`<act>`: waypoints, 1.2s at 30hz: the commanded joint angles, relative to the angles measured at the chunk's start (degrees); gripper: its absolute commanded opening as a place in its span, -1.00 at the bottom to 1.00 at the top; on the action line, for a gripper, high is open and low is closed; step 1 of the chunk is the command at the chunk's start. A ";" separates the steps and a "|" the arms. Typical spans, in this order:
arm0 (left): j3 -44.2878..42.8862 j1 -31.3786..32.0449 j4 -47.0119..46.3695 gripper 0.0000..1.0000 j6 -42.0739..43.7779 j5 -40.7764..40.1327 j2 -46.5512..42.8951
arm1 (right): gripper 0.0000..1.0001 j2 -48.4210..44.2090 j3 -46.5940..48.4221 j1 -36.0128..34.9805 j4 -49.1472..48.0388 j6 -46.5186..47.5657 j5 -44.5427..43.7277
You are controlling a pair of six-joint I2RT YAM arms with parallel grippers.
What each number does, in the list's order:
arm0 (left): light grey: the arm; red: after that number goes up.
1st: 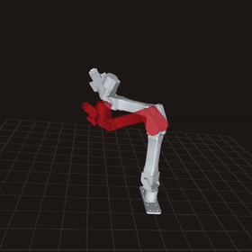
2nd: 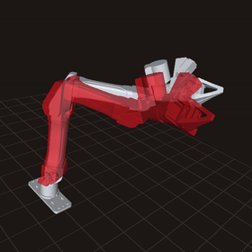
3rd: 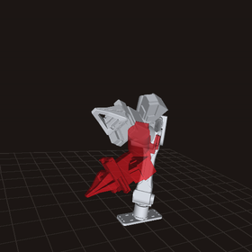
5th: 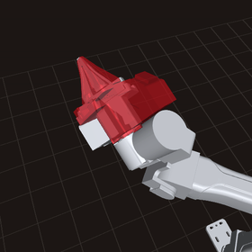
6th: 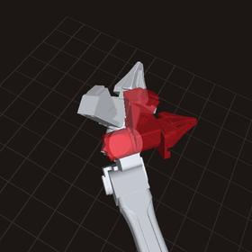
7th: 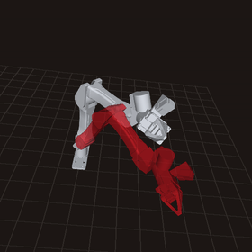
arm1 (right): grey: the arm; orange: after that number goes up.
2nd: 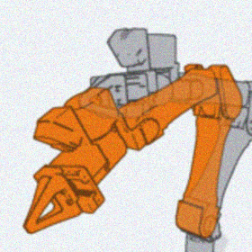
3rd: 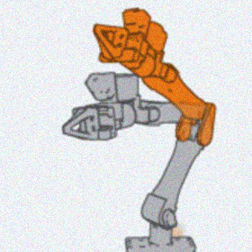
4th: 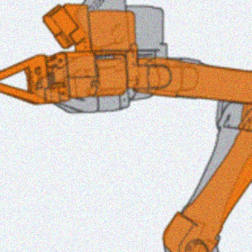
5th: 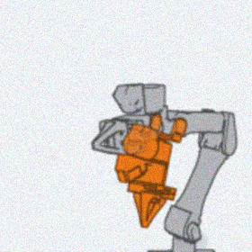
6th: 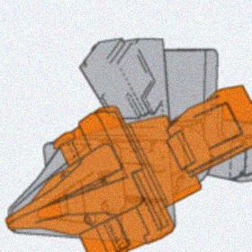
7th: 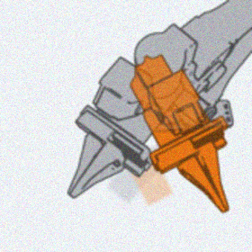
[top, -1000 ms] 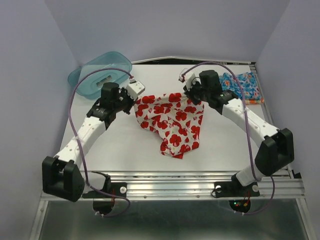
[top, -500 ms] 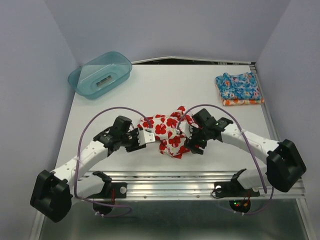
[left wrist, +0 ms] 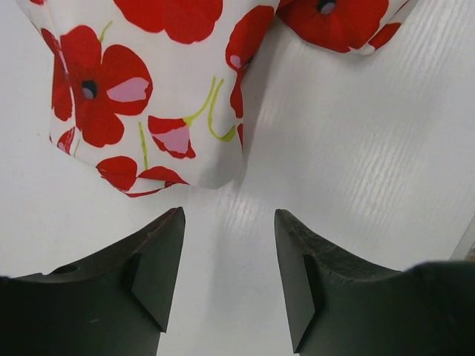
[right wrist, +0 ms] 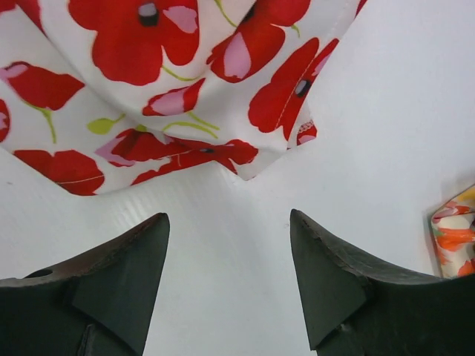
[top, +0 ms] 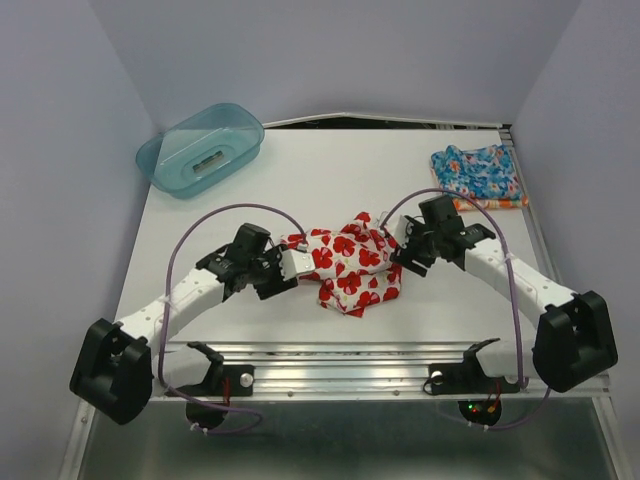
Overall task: Fold and stack the skirts
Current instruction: Flatten the skirt out
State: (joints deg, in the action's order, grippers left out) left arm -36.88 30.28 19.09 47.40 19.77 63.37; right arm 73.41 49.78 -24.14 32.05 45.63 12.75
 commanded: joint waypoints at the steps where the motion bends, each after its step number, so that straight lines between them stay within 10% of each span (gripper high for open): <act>1: -3.45 0.22 -4.41 0.26 -2.31 -2.10 3.32 | 0.42 1.65 -0.12 1.73 -6.73 6.40 2.62; 17: -4.07 1.80 -7.66 0.17 -0.46 -1.22 14.23 | 0.41 6.22 -2.05 5.24 -11.04 18.61 4.91; 27: -5.04 1.89 -6.70 -0.77 -0.46 -2.19 15.64 | 0.34 4.55 -3.81 14.82 -12.37 39.88 23.10; 36: -5.83 1.89 -5.47 -0.96 -0.46 -2.37 15.38 | 0.26 8.42 -3.46 14.82 -12.36 47.36 29.78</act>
State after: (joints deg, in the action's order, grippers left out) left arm -40.23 31.81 12.88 46.50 17.30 79.00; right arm 80.31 46.98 -9.08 21.37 87.31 37.95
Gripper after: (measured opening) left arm 0.135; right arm 0.631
